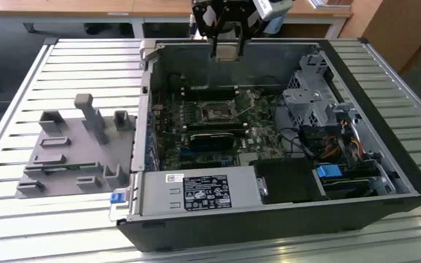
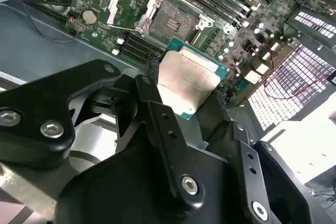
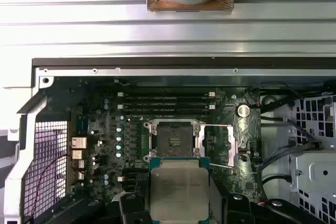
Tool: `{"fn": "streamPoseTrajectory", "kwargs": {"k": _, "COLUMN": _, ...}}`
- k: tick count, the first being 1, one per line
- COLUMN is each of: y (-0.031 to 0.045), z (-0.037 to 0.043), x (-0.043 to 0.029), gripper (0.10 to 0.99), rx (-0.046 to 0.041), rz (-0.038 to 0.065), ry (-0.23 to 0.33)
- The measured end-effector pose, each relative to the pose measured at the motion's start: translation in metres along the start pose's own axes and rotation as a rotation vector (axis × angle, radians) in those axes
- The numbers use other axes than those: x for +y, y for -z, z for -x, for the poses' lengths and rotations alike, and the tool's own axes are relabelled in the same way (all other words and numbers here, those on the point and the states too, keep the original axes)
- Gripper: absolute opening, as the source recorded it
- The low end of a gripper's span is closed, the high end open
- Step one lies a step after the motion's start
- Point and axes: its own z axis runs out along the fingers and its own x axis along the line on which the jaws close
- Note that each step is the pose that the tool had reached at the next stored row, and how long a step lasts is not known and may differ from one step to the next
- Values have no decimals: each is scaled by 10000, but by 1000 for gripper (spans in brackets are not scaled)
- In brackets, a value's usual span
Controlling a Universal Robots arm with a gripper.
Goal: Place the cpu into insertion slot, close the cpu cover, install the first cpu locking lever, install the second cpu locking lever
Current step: 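Place the cpu into insertion slot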
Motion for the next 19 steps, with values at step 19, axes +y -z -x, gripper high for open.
{"fn": "streamPoseTrajectory", "kwargs": {"k": 19, "y": -6, "z": 0, "x": 0, "gripper": 537, "rx": -38, "rz": -11, "ry": -408}}
